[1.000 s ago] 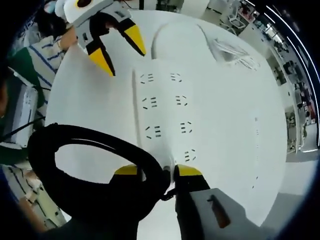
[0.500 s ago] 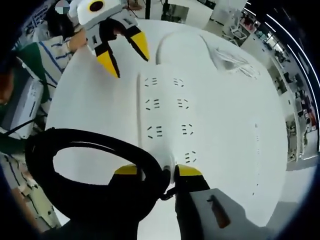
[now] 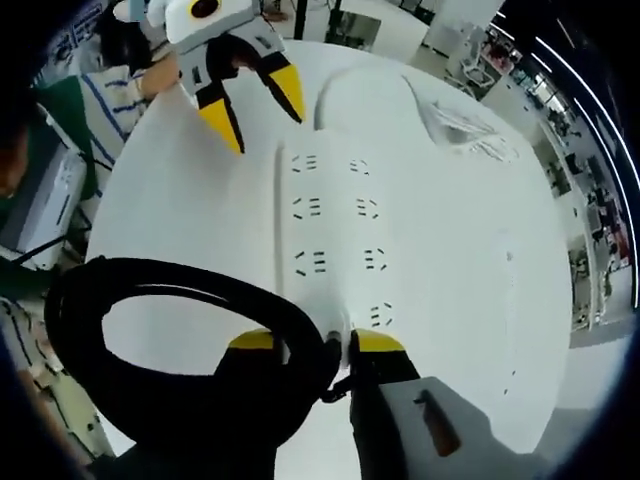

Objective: Straighten the power strip on the desk, plug the charger into it

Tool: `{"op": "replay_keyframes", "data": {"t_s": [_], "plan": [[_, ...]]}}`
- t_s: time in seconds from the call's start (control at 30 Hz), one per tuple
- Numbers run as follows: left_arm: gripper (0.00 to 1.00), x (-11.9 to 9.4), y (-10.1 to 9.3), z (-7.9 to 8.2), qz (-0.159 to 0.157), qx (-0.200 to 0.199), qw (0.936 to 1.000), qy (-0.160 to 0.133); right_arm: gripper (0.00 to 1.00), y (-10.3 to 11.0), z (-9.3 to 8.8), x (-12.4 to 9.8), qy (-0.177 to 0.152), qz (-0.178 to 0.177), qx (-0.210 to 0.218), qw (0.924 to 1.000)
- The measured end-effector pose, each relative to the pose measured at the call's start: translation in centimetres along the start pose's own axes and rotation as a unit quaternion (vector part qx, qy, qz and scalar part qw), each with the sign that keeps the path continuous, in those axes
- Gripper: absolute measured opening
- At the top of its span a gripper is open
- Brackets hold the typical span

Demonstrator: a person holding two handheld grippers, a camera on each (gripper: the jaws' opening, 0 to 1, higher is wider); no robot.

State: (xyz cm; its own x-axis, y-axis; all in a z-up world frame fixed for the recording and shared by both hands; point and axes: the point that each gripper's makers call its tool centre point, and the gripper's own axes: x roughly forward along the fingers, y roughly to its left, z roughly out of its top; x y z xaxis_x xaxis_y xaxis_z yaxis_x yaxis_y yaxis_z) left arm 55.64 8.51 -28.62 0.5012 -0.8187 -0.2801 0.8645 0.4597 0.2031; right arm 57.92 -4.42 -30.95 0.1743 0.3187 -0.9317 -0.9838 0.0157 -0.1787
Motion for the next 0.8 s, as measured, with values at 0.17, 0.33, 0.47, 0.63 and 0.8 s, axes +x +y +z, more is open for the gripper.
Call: {"op": "replay_keyframes", "data": {"t_s": [0.17,0.33,0.47,0.63,0.8], "plan": [[0.27,0.0,-0.1,0.2,-0.002,-0.002,1.0,-0.003,0.22,0.0,0.2,0.2,0.038,-0.006,-0.01,0.9992],[0.27,0.0,-0.2,0.2,-0.003,0.001,1.0,-0.003,0.23,-0.8,0.4,0.1,0.065,-0.007,-0.018,0.9977],[0.27,0.0,-0.2,0.1,-0.004,-0.001,1.0,-0.002,0.23,-0.6,0.0,0.1,0.054,-0.012,-0.016,0.9983],[0.27,0.1,-0.3,-0.1,-0.005,-0.002,1.0,0.002,0.22,-0.5,0.0,0.0,-0.011,-0.004,-0.003,0.9999],[0.27,0.1,-0.4,0.2,-0.005,0.0,1.0,-0.002,0.23,-1.0,0.2,-0.1,0.011,-0.011,-0.012,0.9998]]}}
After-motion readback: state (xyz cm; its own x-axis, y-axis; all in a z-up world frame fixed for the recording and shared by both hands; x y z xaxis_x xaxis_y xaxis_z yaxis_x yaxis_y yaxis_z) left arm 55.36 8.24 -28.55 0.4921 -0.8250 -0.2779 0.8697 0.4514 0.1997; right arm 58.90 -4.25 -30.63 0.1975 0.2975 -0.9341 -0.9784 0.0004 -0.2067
